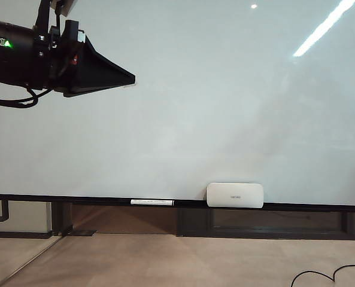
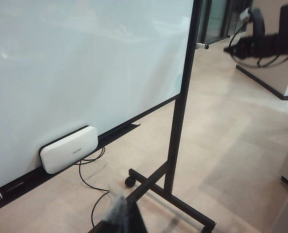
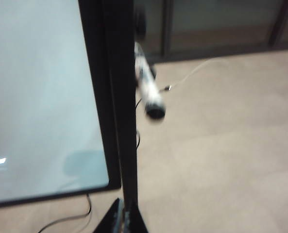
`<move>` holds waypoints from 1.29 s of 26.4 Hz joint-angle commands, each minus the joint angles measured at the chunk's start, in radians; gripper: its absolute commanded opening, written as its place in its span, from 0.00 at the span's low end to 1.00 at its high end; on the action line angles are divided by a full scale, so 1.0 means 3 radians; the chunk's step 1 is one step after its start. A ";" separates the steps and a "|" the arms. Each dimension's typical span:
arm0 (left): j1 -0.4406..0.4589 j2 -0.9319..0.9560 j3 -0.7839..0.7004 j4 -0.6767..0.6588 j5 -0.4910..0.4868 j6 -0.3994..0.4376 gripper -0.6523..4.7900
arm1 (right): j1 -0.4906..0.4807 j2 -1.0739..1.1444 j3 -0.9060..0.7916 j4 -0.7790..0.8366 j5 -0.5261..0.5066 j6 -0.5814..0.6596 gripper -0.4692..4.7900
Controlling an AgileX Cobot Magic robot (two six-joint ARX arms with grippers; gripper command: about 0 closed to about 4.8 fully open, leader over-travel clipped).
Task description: Reach to the right to find the marker pen, pick it up, and write the number 14 on the whiteboard.
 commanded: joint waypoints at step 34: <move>-0.0006 0.0139 0.0010 -0.0013 -0.0088 0.0039 0.11 | -0.0013 0.0881 0.0193 0.1408 -0.0132 0.0212 0.11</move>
